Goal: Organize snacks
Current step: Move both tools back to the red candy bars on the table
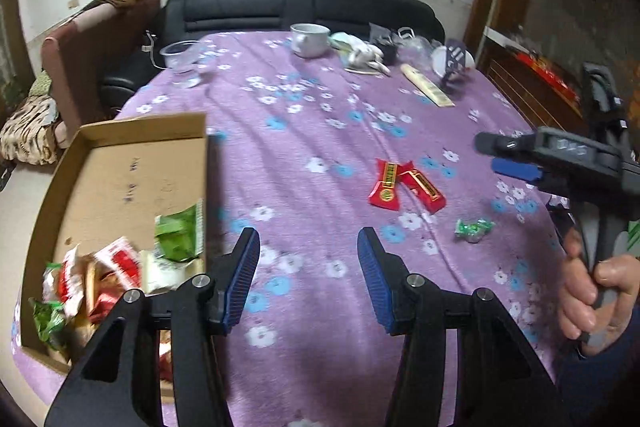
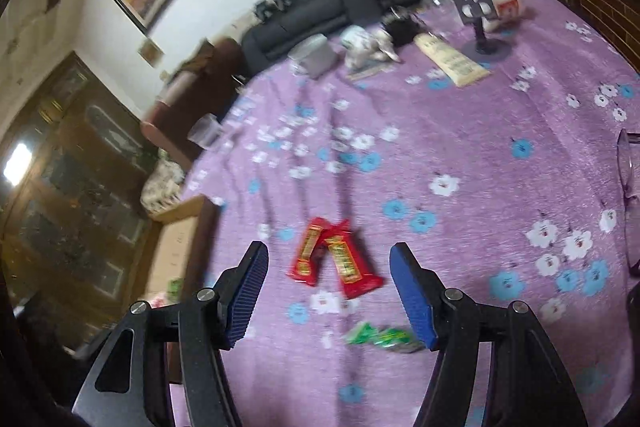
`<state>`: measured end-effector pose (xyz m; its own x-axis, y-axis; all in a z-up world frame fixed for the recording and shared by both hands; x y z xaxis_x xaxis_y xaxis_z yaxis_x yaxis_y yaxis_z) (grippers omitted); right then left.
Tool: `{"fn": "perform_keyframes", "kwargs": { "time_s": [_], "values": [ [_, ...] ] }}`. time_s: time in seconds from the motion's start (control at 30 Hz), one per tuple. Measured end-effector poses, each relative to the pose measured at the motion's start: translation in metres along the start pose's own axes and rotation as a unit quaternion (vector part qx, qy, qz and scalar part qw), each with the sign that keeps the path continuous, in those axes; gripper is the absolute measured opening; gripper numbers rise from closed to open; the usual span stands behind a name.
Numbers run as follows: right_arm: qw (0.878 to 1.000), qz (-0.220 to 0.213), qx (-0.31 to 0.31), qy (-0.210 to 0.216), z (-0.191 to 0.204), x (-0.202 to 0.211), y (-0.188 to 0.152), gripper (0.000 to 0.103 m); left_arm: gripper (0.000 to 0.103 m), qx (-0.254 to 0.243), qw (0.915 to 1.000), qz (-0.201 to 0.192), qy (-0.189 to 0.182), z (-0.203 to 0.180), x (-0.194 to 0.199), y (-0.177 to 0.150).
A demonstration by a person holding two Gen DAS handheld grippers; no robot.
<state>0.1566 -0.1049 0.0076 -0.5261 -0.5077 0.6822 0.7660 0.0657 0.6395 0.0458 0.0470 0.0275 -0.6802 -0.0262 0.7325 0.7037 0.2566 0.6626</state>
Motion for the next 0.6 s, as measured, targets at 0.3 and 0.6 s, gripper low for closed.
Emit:
{"fn": "perform_keyframes", "kwargs": {
  "time_s": [0.3,0.6],
  "values": [
    [0.997,0.063,0.036,0.002,-0.006,-0.051,-0.023,0.057,0.049,0.016,0.9979,0.058,-0.022,-0.024,-0.045,0.013],
    [0.983,0.081,0.146,-0.073,0.011,-0.077,-0.039,0.030,0.049,0.002,0.9981,0.057,-0.022,-0.038,-0.057,0.018]
  ]
}}
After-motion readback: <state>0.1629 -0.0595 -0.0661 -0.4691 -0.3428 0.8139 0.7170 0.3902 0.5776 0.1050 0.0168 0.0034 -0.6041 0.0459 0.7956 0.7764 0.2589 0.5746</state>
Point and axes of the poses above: each gripper's, at about its wrist camera, not at the fingertips, and x roughly against the way its jaws point, z to its left, y to its top, the point moved 8 cm from there along -x, roughly the way its jaws point, and after that the axes turned 7 degrees about x, right-handed, at the moved point
